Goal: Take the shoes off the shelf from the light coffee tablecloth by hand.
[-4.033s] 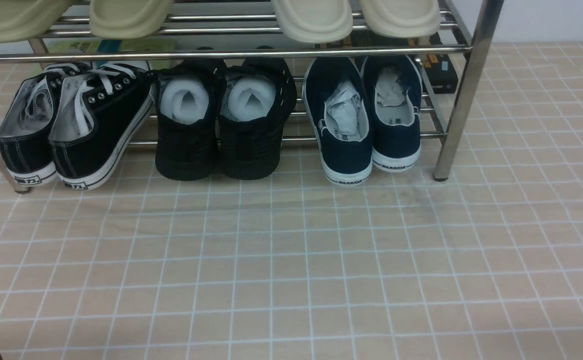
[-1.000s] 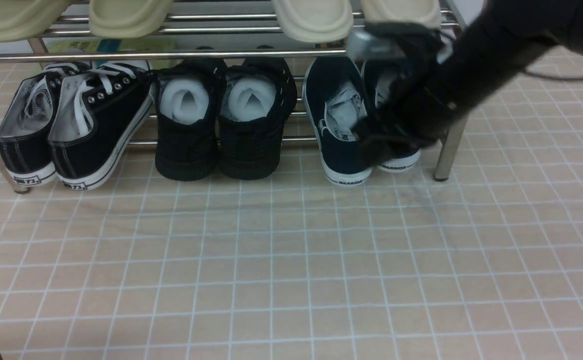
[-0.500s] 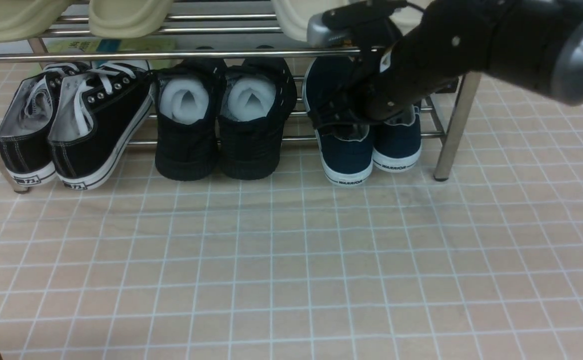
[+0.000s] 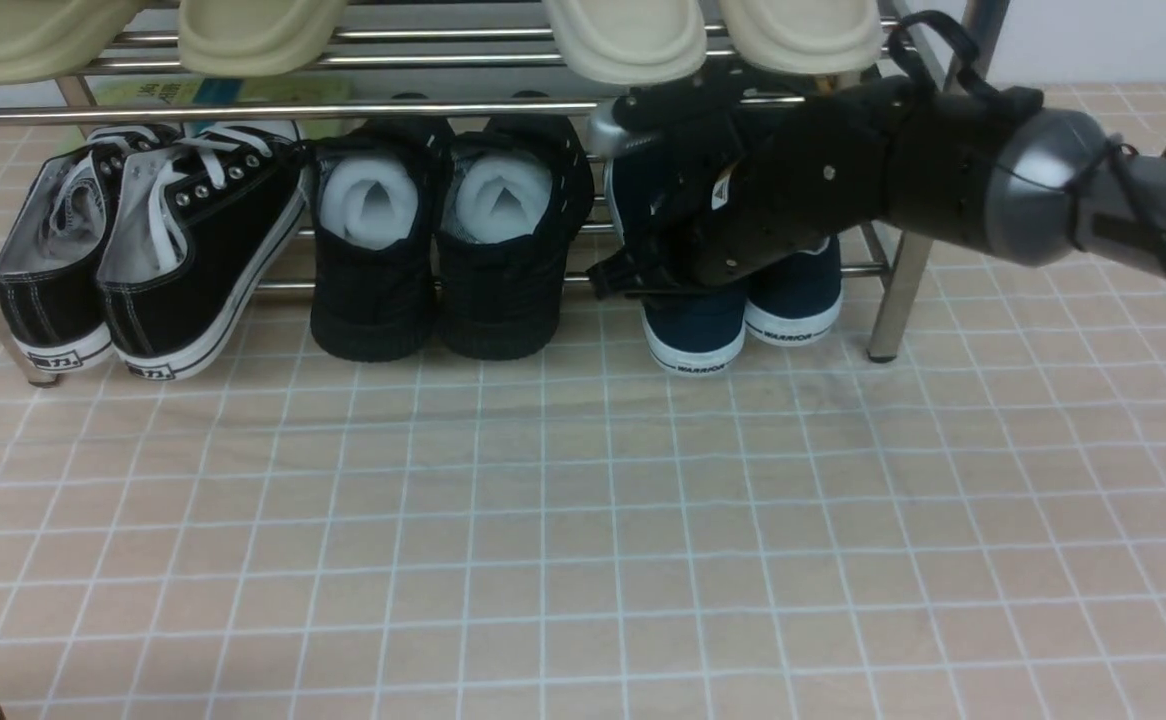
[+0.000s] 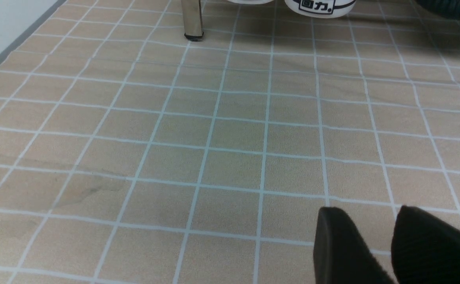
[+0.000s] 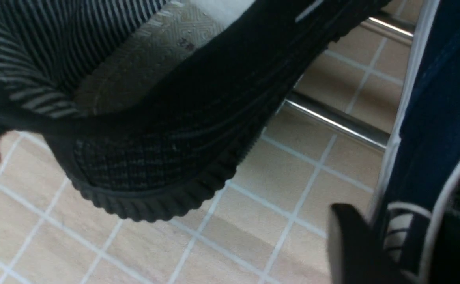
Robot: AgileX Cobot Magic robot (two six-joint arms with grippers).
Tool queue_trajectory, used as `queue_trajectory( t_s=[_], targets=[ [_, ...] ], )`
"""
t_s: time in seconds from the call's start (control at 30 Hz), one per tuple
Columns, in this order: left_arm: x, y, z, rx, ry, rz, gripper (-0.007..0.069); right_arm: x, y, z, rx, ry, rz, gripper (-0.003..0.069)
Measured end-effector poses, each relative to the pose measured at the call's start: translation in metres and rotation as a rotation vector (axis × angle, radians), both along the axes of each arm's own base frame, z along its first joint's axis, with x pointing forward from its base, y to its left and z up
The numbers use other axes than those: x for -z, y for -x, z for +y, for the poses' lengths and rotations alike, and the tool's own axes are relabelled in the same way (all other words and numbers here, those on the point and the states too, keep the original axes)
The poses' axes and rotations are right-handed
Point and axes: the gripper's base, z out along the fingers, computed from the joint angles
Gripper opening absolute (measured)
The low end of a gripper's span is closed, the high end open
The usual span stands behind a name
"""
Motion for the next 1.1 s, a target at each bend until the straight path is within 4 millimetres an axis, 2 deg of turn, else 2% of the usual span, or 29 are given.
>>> queue_trajectory(
  t_s=[0.03,0.1,0.17,0.37,0.5,0.77,0.97,1.1],
  targets=[
    [0.000,0.000,0.000,0.000,0.000,0.000,0.0240,-0.002,0.001,0.000,0.000,0.000,0.003,0.0078],
    [0.000,0.000,0.000,0.000,0.000,0.000,0.0240,-0.007,0.004,-0.002,-0.003,0.005,0.018,0.0038],
    [0.000,0.000,0.000,0.000,0.000,0.001,0.0240,-0.012,0.008,-0.004,-0.007,0.011,0.029,0.0039],
    [0.000,0.000,0.000,0.000,0.000,0.001,0.0240,-0.047,0.028,-0.012,-0.022,-0.001,0.074,0.0039],
    [0.000,0.000,0.000,0.000,0.000,0.001,0.0240,-0.081,0.053,-0.023,-0.044,-0.009,0.116,0.0039],
    [0.000,0.000,0.000,0.000,0.000,0.001,0.0240,-0.130,0.101,-0.044,-0.144,0.025,0.175,0.0039],
    [0.000,0.000,0.000,0.000,0.000,0.001,0.0240,-0.159,0.142,-0.063,-0.248,0.067,0.246,0.0039],
    [0.000,0.000,0.000,0.000,0.000,0.001,0.0240,-0.173,0.155,-0.069,-0.256,0.044,0.213,0.0039]
  ],
)
